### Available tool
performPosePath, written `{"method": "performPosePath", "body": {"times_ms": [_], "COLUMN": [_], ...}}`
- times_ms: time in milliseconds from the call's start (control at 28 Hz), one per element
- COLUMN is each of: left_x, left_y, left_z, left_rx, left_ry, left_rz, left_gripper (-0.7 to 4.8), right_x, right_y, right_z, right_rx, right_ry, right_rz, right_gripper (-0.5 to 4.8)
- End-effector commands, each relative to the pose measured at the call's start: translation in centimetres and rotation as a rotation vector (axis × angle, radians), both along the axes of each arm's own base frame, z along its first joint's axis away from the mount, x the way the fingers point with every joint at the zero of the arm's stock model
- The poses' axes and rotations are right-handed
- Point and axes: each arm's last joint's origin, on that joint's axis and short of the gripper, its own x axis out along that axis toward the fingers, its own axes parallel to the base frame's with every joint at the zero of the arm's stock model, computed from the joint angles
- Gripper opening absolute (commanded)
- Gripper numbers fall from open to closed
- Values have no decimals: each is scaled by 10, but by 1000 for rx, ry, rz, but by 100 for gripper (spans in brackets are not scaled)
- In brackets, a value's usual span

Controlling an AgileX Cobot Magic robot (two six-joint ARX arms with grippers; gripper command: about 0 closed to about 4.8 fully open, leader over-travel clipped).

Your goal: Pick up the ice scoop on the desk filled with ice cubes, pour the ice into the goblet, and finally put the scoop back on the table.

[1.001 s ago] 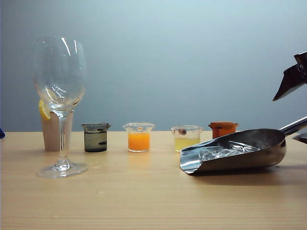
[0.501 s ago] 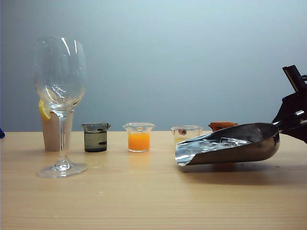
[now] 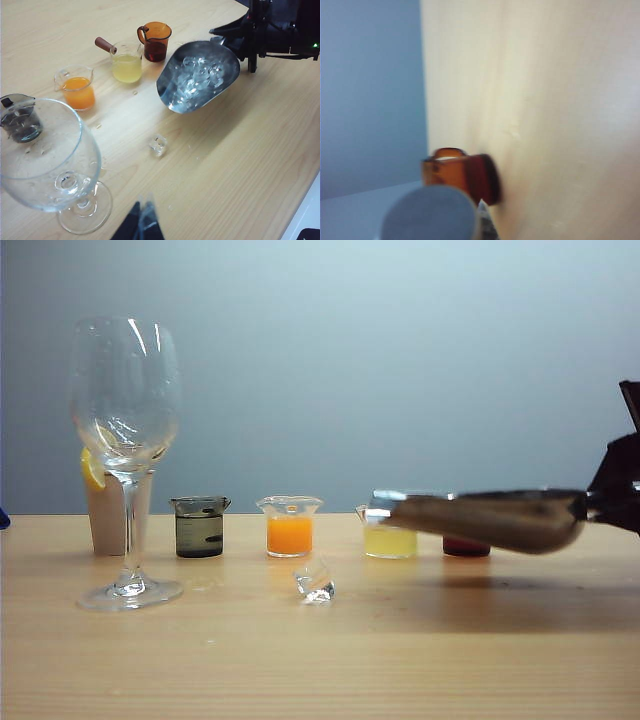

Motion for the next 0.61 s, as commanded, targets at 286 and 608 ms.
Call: {"method": "performPosePath", "body": {"times_ms": [286, 608], "left_x": [1, 6], "left_y": [1, 5], "left_z": [3, 1], "left_rx": [4, 69], "left_ry": [-21, -36], "left_rz": [50, 212], "left_gripper": [-5, -5], "right_x": [12, 54], "right_y": [22, 58], "right_z": [39, 122], "right_rx": [62, 81], "right_ry": [-24, -32], "right_rz": [111, 306], "right_gripper": [-6, -6]}}
